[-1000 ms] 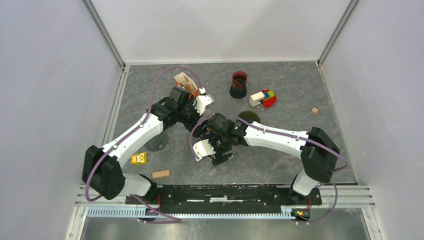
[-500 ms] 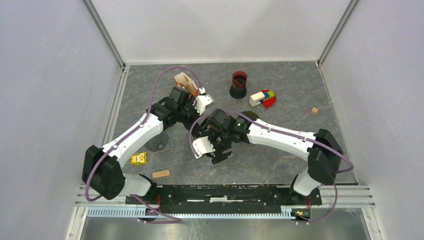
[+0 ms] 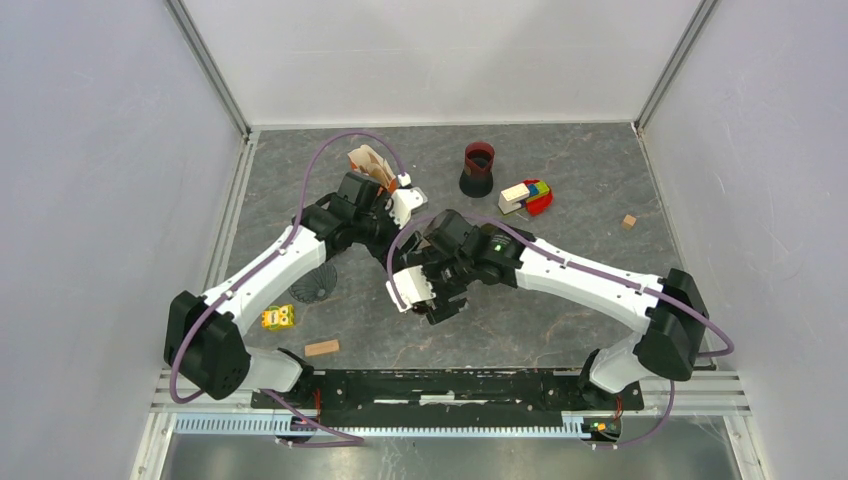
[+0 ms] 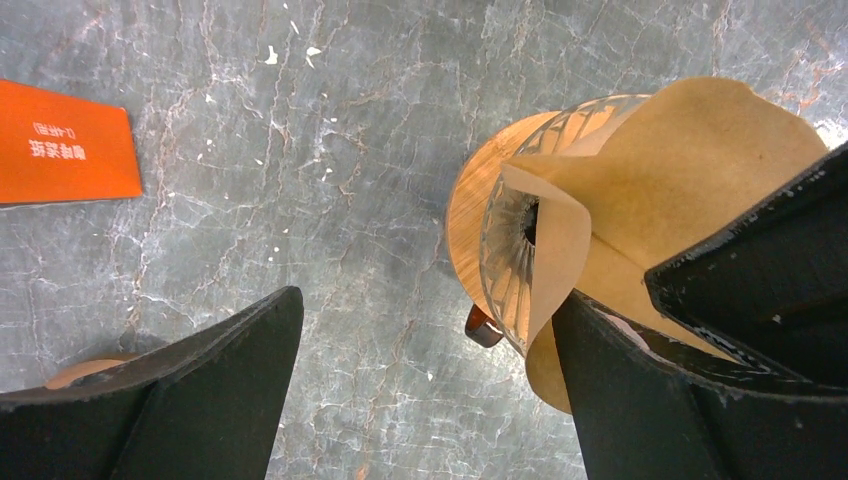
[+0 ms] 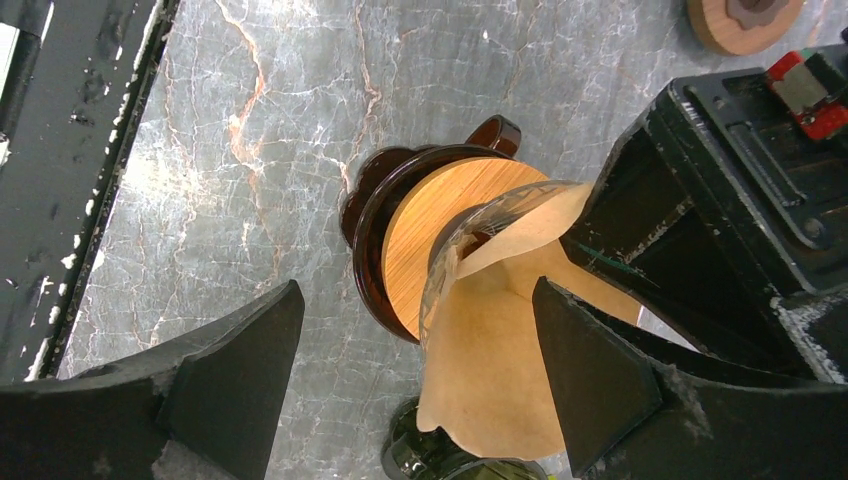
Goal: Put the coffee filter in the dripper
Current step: Place the coffee filter in the coffee dripper.
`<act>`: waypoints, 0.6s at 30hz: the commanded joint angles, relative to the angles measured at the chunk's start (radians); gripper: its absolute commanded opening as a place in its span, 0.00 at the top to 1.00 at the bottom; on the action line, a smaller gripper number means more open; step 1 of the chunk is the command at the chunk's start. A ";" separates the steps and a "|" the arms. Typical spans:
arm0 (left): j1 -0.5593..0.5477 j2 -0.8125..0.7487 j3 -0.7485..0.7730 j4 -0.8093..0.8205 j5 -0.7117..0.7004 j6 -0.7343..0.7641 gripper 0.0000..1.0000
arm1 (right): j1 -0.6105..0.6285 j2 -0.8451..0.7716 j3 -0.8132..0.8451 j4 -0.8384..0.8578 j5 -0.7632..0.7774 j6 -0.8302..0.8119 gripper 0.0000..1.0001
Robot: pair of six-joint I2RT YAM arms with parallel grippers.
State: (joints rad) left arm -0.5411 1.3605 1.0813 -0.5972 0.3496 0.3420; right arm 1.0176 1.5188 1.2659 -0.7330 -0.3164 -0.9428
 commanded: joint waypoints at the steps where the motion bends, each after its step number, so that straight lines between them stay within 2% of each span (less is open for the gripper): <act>1: -0.004 -0.046 0.057 0.010 0.034 -0.026 0.00 | -0.009 -0.048 0.021 0.018 -0.043 0.008 0.08; 18: -0.003 -0.076 0.103 -0.033 0.072 -0.048 0.00 | -0.043 -0.068 0.037 0.002 -0.087 0.015 0.08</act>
State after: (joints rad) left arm -0.5411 1.3197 1.1343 -0.6117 0.3752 0.3256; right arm 0.9920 1.4864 1.2659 -0.7307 -0.3557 -0.9382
